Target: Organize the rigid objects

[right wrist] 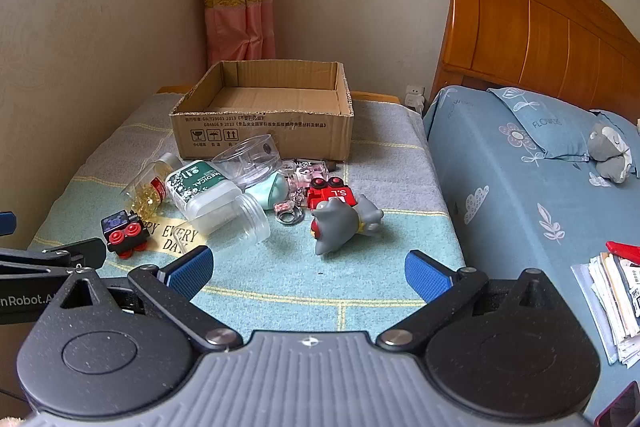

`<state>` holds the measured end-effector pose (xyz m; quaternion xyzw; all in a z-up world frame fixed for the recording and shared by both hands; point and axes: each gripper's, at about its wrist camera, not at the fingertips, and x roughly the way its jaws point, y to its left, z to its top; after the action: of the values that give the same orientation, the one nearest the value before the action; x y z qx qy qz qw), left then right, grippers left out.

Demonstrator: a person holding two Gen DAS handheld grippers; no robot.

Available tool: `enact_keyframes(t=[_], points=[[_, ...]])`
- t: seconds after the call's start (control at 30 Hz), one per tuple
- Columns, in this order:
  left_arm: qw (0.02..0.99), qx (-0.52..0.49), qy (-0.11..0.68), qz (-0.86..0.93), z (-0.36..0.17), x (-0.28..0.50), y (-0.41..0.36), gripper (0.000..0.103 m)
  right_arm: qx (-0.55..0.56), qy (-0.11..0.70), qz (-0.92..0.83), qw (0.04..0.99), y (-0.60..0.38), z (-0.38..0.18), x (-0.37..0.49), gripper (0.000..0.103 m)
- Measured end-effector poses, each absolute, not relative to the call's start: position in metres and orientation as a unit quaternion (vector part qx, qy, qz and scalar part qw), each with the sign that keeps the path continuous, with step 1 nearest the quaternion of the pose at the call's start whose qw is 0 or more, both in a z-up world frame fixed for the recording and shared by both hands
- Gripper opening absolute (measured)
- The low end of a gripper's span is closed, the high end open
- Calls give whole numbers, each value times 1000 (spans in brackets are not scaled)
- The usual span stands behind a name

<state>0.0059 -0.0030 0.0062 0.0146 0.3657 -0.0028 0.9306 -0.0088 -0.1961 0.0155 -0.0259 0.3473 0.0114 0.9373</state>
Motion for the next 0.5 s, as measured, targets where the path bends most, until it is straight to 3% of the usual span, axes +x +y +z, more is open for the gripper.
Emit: enact_keyframes(t=[0.5], points=[[930,14,366,-3,4,2,-3,102,-26,347,11,937,-196,16,-8,103]])
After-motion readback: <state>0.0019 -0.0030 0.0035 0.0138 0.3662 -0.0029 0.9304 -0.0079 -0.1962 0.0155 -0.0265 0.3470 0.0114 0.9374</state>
